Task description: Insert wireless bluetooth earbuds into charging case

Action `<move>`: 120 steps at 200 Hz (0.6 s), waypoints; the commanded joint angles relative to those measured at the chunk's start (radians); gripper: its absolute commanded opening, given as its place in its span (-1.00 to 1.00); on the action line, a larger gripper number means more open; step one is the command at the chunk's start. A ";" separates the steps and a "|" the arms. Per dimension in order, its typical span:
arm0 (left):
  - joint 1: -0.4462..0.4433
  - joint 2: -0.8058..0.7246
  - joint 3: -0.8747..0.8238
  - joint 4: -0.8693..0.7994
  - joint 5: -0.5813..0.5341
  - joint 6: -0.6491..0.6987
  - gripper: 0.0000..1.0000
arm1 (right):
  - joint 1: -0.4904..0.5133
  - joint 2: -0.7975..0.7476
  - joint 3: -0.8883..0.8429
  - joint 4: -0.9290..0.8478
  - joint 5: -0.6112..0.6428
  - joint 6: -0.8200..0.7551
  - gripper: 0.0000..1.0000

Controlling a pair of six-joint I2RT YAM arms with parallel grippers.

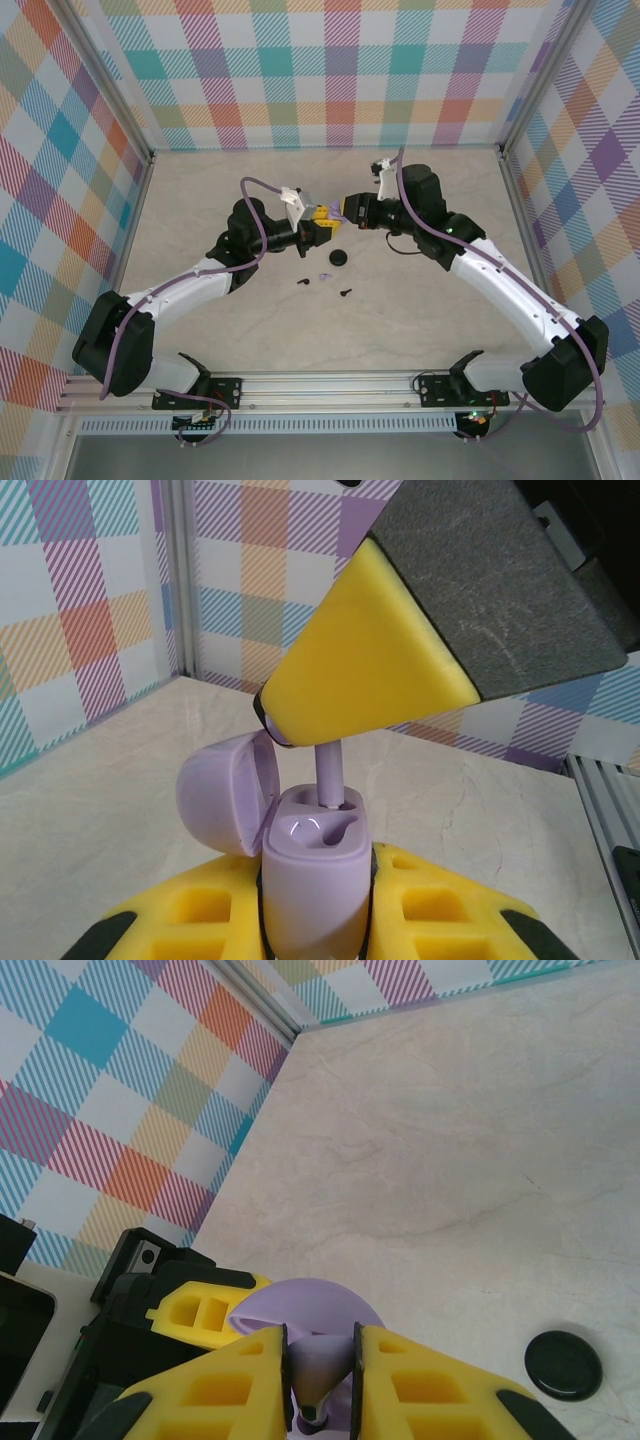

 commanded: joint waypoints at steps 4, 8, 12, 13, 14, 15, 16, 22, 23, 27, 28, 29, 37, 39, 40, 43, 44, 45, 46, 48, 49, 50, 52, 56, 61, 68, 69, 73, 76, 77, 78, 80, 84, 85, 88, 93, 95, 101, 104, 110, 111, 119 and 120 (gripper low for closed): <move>-0.013 -0.033 0.030 0.054 0.025 -0.006 -0.90 | 0.013 0.018 -0.010 0.009 -0.002 -0.008 -0.58; -0.013 -0.034 0.029 0.054 0.024 -0.006 -0.90 | 0.014 0.019 -0.010 0.010 -0.001 -0.009 -0.58; -0.013 -0.035 0.029 0.054 0.025 -0.006 -0.90 | 0.015 0.020 -0.010 0.009 -0.001 -0.009 -0.58; -0.013 -0.035 0.029 0.054 0.025 -0.006 -0.90 | 0.015 0.020 -0.010 0.009 -0.001 -0.009 -0.58; -0.013 -0.035 0.030 0.054 0.025 -0.005 -0.90 | 0.015 0.020 -0.010 0.010 -0.001 -0.009 -0.58; -0.013 -0.036 0.030 0.054 0.025 -0.005 -0.90 | 0.015 0.020 -0.010 0.010 -0.001 -0.009 -0.58; -0.013 -0.036 0.029 0.054 0.025 -0.006 -0.90 | 0.015 0.020 -0.010 0.010 -0.001 -0.008 -0.58; -0.013 -0.036 0.029 0.055 0.022 -0.005 -0.90 | 0.016 0.020 -0.009 0.010 -0.003 -0.008 -0.58; -0.013 -0.035 0.030 0.055 0.022 -0.006 -0.90 | 0.016 0.021 -0.009 0.009 -0.003 -0.008 -0.58; -0.012 -0.035 0.029 0.053 0.019 -0.006 -0.90 | 0.016 0.022 -0.010 0.010 -0.004 -0.009 -0.58; -0.013 -0.036 0.029 0.053 0.019 -0.006 -0.90 | 0.016 0.022 -0.010 0.010 -0.004 -0.009 -0.58; -0.013 -0.036 0.029 0.053 0.019 -0.005 -0.90 | 0.017 0.022 -0.009 0.009 -0.004 -0.009 -0.58; -0.013 -0.036 0.030 0.054 0.019 -0.006 -0.90 | 0.018 0.022 -0.008 0.008 -0.004 -0.010 -0.58; -0.013 -0.035 0.030 0.054 0.017 -0.006 -0.90 | 0.018 0.023 -0.008 0.008 -0.004 -0.011 -0.58; -0.013 -0.035 0.030 0.054 0.017 -0.006 -0.90 | 0.018 0.023 -0.008 0.007 -0.004 -0.010 -0.58; -0.013 -0.035 0.029 0.054 0.016 -0.007 -0.90 | 0.018 0.022 -0.007 0.006 -0.004 -0.012 -0.58; -0.013 -0.035 0.029 0.054 0.014 -0.007 -0.90 | 0.018 0.023 -0.007 0.005 -0.004 -0.011 -0.58; -0.013 -0.035 0.029 0.054 0.013 -0.008 -0.90 | 0.018 0.024 -0.007 0.004 -0.004 -0.011 -0.58; -0.013 -0.036 0.029 0.055 0.012 -0.008 -0.90 | 0.018 0.024 -0.007 0.004 -0.003 -0.011 -0.58; -0.013 -0.035 0.030 0.055 0.011 -0.008 -0.91 | 0.020 0.024 -0.006 0.002 -0.004 -0.011 -0.58; -0.013 -0.034 0.030 0.055 0.011 -0.009 -0.91 | 0.019 0.025 -0.006 0.002 -0.004 -0.012 -0.58; -0.013 -0.035 0.030 0.055 0.011 -0.009 -0.91 | 0.019 0.025 -0.006 0.001 -0.004 -0.012 -0.58; -0.013 -0.035 0.029 0.056 0.010 -0.010 -0.91 | 0.019 0.026 -0.005 0.000 -0.004 -0.013 -0.58; -0.013 -0.035 0.030 0.057 0.008 -0.011 -0.91 | 0.019 0.026 -0.005 -0.002 -0.004 -0.015 -0.58; -0.013 -0.034 0.029 0.059 0.005 -0.011 -0.92 | 0.020 0.028 -0.005 -0.003 -0.004 -0.014 -0.57; -0.013 -0.034 0.030 0.058 0.002 -0.012 -0.92 | 0.021 0.029 -0.005 -0.004 -0.004 -0.014 -0.57; -0.013 -0.034 0.030 0.059 0.001 -0.012 -0.92 | 0.021 0.029 -0.006 -0.005 -0.003 -0.015 -0.57; -0.013 -0.034 0.031 0.059 0.000 -0.012 -0.92 | 0.021 0.029 -0.006 -0.004 -0.004 -0.017 -0.57; -0.013 -0.032 0.031 0.059 0.000 -0.012 -0.92 | 0.021 0.029 -0.006 -0.007 -0.003 -0.017 -0.56; -0.013 -0.033 0.031 0.059 0.000 -0.012 -0.92 | 0.021 0.030 -0.006 -0.007 -0.004 -0.017 -0.56; -0.013 -0.033 0.031 0.059 0.000 -0.012 -0.92 | 0.021 0.030 -0.006 -0.007 -0.004 -0.016 -0.56; -0.013 -0.032 0.031 0.059 0.000 -0.013 -0.92 | 0.021 0.030 -0.005 -0.008 -0.004 -0.016 -0.56; -0.012 -0.031 0.034 0.059 0.000 -0.014 -0.92 | 0.022 0.031 -0.005 -0.008 -0.004 -0.017 -0.56; -0.012 -0.031 0.034 0.058 0.000 -0.014 -0.92 | 0.022 0.031 -0.005 -0.008 -0.004 -0.017 -0.56; -0.013 -0.031 0.033 0.059 0.000 -0.013 -0.92 | 0.022 0.032 -0.005 -0.009 -0.005 -0.017 -0.56; -0.013 -0.030 0.033 0.059 -0.001 -0.015 -0.92 | 0.022 0.033 -0.004 -0.010 -0.004 -0.017 -0.56; -0.013 -0.029 0.033 0.058 -0.001 -0.015 -0.92 | 0.023 0.034 -0.003 -0.011 -0.004 -0.017 -0.56; -0.013 -0.029 0.033 0.058 0.000 -0.015 -0.92 | 0.024 0.035 -0.001 -0.012 -0.002 -0.018 -0.56; -0.013 -0.029 0.033 0.057 0.002 -0.015 -0.92 | 0.025 0.035 -0.002 -0.013 -0.001 -0.018 -0.56; -0.013 -0.029 0.034 0.058 0.005 -0.015 -0.92 | 0.025 0.035 -0.002 -0.013 0.002 -0.017 -0.56; -0.012 -0.030 0.034 0.058 0.005 -0.014 -0.92 | 0.025 0.035 -0.002 -0.015 0.002 -0.017 -0.56; -0.013 -0.029 0.035 0.056 0.006 -0.014 -0.92 | 0.027 0.037 0.000 -0.014 0.006 -0.017 -0.56; -0.013 -0.030 0.034 0.055 0.006 -0.015 -0.92 | 0.027 0.038 0.000 -0.014 0.005 -0.017 -0.56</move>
